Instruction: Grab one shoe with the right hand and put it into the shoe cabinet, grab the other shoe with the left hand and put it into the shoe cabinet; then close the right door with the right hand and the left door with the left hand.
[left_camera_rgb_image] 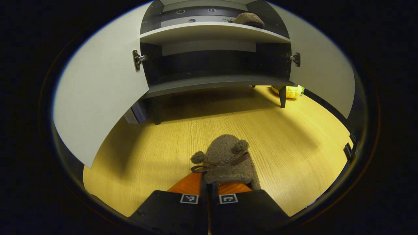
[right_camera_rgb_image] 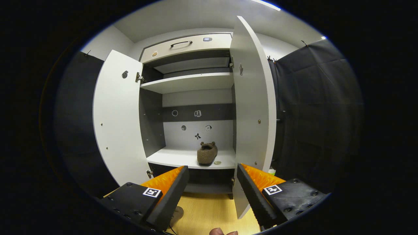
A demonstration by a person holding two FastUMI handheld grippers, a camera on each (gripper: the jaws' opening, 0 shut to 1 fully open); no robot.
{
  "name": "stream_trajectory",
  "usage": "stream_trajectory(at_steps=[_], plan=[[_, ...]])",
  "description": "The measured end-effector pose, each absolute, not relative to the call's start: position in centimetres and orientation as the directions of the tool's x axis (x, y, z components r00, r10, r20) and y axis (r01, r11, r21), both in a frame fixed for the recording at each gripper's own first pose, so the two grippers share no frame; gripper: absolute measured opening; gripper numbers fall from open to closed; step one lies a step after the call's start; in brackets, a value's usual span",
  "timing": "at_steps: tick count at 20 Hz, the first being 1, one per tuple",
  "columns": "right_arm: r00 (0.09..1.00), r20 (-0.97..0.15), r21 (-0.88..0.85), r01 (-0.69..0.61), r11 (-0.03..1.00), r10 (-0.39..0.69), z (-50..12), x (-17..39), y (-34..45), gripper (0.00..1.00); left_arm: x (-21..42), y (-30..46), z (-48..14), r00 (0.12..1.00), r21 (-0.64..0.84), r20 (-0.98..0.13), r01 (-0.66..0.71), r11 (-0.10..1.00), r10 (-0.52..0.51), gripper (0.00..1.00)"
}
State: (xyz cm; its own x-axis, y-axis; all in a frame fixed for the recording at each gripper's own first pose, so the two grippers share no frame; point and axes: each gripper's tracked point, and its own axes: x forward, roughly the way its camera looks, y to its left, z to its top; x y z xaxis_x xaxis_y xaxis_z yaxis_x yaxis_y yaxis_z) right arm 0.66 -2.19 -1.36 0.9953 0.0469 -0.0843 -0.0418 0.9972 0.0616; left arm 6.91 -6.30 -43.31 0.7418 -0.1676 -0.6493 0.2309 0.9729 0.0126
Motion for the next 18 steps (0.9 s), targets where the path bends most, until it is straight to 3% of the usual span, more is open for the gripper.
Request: stream_trajectory(at_steps=[5,12,18], plan=[[0.995,-0.086,0.085,-0.046,0.995,0.053,-1.1,0.4,-3.3,0.98,7.4,-5.7,-35.8,0.781,0.097,-0.619,0.183,0.978,-0.085,0.08],[0.995,-0.066,0.094,-0.068,0.993,0.075,-0.5,0.0,-4.4,0.98,8.6,-8.2,-24.5,0.767,-0.001,-0.631,0.153,0.988,-0.119,0.08],[0.996,-0.056,0.077,-0.071,0.994,0.076,-1.0,-0.4,-5.8,0.98,13.6,-8.5,-13.1,0.816,-0.001,-0.567,0.140,0.990,-0.116,0.07]])
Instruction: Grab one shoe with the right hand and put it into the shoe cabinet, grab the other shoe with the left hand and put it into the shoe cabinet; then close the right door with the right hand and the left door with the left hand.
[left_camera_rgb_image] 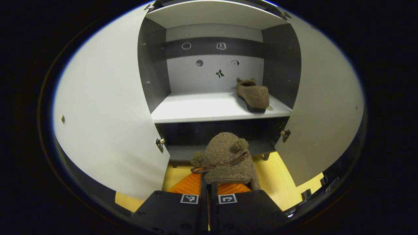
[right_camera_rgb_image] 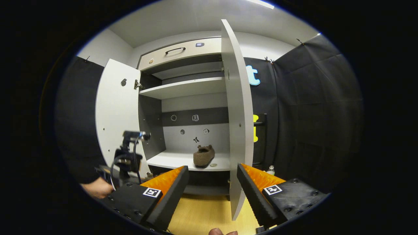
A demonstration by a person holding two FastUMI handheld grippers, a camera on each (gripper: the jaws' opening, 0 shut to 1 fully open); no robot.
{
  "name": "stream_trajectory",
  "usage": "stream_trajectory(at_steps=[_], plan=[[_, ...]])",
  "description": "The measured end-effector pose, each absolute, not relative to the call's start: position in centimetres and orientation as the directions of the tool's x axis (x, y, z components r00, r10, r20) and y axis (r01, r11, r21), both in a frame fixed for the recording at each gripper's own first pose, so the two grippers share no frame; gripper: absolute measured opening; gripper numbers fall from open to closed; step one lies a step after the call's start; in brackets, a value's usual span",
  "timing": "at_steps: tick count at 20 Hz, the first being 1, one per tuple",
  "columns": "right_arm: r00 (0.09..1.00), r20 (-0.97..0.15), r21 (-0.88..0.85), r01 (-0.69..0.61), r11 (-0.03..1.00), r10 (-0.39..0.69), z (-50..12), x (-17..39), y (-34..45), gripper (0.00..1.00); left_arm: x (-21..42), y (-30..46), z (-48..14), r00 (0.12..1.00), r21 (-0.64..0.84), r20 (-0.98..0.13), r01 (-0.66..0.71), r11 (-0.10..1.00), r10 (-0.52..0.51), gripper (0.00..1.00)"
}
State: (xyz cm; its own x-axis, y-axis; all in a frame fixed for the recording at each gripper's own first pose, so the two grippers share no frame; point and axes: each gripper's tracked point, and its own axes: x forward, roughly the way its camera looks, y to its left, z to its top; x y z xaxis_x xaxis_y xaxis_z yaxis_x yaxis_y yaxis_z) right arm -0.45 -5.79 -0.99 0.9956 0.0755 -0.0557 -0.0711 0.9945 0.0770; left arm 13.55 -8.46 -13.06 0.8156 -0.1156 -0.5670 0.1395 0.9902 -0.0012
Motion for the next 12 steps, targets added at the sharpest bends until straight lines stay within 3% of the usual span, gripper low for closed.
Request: stream_trajectory(at_steps=[7,12], plan=[[0.998,-0.047,0.100,-0.044,0.994,0.049,-0.7,-1.4,-7.5,0.98,22.6,-8.3,-4.4,0.866,0.001,-0.489,0.120,0.993,-0.104,0.07],[0.999,-0.046,0.108,0.002,0.994,0.003,-0.6,-1.8,-9.5,0.98,30.3,-8.4,-3.1,0.866,0.022,-0.495,0.094,0.995,-0.070,0.07]])
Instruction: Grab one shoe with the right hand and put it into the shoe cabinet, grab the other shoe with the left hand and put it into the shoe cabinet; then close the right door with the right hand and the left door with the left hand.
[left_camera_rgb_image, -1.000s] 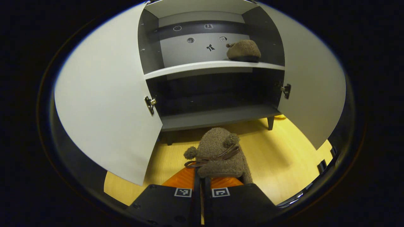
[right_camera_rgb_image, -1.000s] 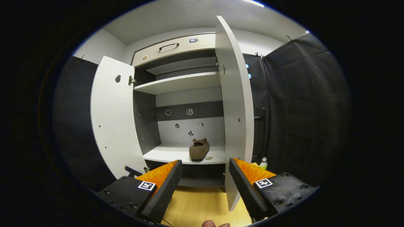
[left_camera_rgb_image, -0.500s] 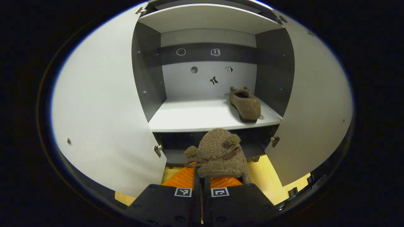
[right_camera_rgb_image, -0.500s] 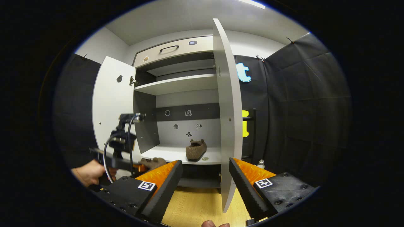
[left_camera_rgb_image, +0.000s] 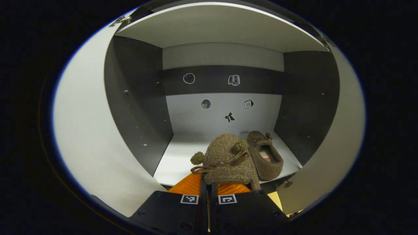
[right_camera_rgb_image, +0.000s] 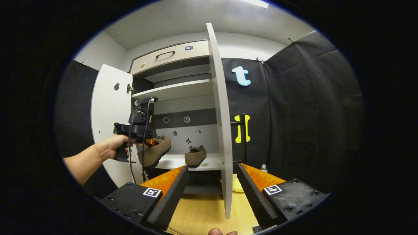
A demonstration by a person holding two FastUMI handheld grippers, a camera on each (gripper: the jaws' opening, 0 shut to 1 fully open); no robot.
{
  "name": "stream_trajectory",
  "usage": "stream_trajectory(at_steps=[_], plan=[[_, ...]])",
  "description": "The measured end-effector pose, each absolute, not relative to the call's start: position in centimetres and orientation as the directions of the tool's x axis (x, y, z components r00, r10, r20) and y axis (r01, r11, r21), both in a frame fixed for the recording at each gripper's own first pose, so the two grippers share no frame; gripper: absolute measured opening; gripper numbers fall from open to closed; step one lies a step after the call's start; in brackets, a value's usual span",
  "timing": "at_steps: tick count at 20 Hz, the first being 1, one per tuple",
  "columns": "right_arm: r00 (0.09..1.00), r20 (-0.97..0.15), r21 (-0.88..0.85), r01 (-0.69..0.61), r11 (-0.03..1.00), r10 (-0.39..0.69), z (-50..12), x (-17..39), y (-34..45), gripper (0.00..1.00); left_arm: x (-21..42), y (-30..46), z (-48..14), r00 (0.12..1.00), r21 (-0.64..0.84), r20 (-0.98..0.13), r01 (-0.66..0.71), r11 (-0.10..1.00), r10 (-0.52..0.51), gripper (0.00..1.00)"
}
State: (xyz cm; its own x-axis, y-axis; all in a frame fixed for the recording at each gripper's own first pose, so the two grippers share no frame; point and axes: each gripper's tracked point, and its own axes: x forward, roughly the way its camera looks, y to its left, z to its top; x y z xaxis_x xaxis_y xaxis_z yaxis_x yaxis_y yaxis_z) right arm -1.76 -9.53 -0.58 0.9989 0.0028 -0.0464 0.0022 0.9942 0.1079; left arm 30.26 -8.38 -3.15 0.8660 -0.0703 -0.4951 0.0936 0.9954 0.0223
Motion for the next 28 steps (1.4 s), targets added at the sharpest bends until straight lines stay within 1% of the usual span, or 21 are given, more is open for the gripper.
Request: stream_trajectory(at_steps=[5,8,13,16,18,20,22,24,25,26,27,28], plan=[[0.996,-0.063,0.102,0.066,0.993,-0.060,-0.6,-1.8,-12.3,0.98,37.2,-9.8,-6.1,0.835,0.039,-0.547,0.106,0.994,-0.067,0.07],[0.992,-0.065,0.099,0.114,0.989,-0.107,-0.5,-2.0,-14.2,0.98,40.6,-10.1,-8.2,0.827,0.082,-0.561,0.111,0.990,-0.046,0.07],[0.981,-0.075,0.101,0.186,0.977,-0.179,-0.7,-2.4,-16.7,0.98,43.4,-10.1,-11.9,0.790,0.099,-0.612,0.108,0.989,-0.025,0.08],[0.975,-0.083,0.097,0.213,0.972,-0.206,-0.9,-2.6,-17.7,0.98,44.3,-9.7,-13.4,0.771,0.125,-0.636,0.098,0.987,0.004,0.07],[0.973,-0.086,0.108,0.223,0.969,-0.214,-0.9,-2.6,-18.0,0.98,44.3,-9.7,-13.8,0.763,0.131,-0.646,0.105,0.986,0.004,0.08],[0.974,-0.087,0.108,0.220,0.970,-0.211,-1.0,-2.6,-18.0,0.98,44.2,-9.7,-13.4,0.771,0.127,-0.636,0.105,0.986,0.000,0.17],[0.975,-0.088,0.105,0.214,0.971,-0.206,-1.1,-2.5,-18.0,0.98,43.6,-9.9,-12.7,0.780,0.122,-0.626,0.113,0.986,-0.012,0.22],[0.975,-0.103,0.121,0.210,0.970,-0.199,-1.5,-2.4,-18.1,0.98,42.7,-10.2,-11.7,0.793,0.142,-0.609,0.135,0.981,-0.021,0.49],[0.974,-0.113,0.128,0.211,0.969,-0.197,-1.7,-2.2,-18.2,0.98,42.2,-10.2,-11.0,0.806,0.160,-0.592,0.142,0.977,-0.021,0.51],[0.972,-0.121,0.132,0.216,0.967,-0.200,-1.9,-2.1,-18.5,0.98,41.7,-10.4,-10.3,0.822,0.170,-0.569,0.146,0.974,-0.024,0.60],[0.971,-0.125,0.134,0.221,0.966,-0.205,-2.0,-2.0,-18.8,0.98,41.2,-10.5,-9.7,0.835,0.176,-0.549,0.150,0.973,-0.029,0.66],[0.970,-0.128,0.138,0.222,0.965,-0.205,-2.0,-1.9,-19.1,0.98,40.6,-10.5,-9.0,0.850,0.178,-0.526,0.150,0.973,-0.034,0.69]])
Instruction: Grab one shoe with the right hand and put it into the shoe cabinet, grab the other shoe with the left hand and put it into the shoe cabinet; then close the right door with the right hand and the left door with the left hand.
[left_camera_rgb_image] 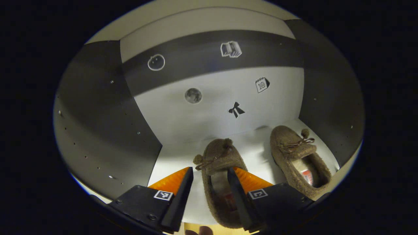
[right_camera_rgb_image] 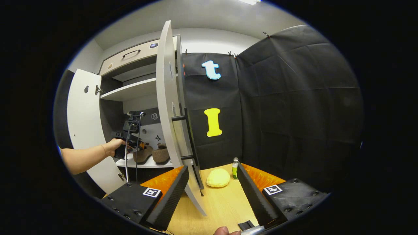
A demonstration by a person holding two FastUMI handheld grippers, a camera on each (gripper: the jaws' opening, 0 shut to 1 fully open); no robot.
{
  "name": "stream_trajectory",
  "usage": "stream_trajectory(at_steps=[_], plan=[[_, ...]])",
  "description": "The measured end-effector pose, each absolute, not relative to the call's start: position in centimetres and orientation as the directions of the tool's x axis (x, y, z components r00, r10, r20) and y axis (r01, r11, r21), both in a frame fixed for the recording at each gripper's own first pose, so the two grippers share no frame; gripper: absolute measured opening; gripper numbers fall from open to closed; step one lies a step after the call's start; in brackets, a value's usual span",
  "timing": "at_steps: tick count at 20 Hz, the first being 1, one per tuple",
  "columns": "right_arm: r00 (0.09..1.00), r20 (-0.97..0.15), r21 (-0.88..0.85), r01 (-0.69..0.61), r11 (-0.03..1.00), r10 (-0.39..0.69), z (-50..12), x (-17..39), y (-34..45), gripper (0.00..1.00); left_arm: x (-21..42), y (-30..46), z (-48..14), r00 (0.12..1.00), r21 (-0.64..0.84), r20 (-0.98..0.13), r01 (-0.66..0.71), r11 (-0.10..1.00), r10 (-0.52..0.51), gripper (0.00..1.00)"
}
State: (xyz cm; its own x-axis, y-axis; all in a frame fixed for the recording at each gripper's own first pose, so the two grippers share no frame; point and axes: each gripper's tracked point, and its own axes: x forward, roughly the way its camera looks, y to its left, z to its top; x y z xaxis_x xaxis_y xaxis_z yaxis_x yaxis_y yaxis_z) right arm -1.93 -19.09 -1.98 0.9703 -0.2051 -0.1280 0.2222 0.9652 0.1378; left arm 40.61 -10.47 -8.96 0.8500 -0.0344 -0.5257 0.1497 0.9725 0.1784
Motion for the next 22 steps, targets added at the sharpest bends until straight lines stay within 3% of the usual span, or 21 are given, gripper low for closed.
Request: stream_trajectory(at_steps=[1,3,5,14,15,17,22], plan=[[0.970,-0.130,0.142,0.222,0.965,-0.204,-2.0,-1.9,-19.3,0.98,40.0,-10.4,-8.2,0.863,0.168,-0.503,0.150,0.974,-0.046,0.73],[0.970,-0.131,0.144,0.223,0.964,-0.205,-1.7,-1.6,-19.8,0.98,38.8,-10.2,-6.7,0.888,0.143,-0.457,0.133,0.981,-0.054,0.90],[0.969,-0.116,0.133,0.232,0.964,-0.218,-1.2,-1.1,-20.7,0.98,37.1,-9.8,-4.5,0.916,0.118,-0.398,0.114,0.986,-0.059,0.94],[0.982,-0.059,0.119,0.187,0.975,-0.181,1.3,3.0,-23.1,0.98,23.3,-9.6,4.2,0.985,0.037,-0.113,0.132,0.991,-0.127,0.94],[0.983,-0.060,0.118,0.179,0.977,-0.173,1.5,3.5,-23.0,0.98,21.6,-9.5,4.7,0.988,0.042,-0.092,0.131,0.990,-0.127,0.98],[0.987,-0.055,0.115,0.159,0.981,-0.153,1.7,4.5,-22.7,0.98,18.4,-9.7,5.2,0.987,0.035,-0.076,0.143,0.989,-0.140,0.91],[0.990,-0.047,0.122,0.139,0.983,-0.134,1.8,6.1,-22.2,0.98,12.1,-9.7,5.0,0.986,0.014,-0.085,0.142,0.990,-0.140,0.94]])
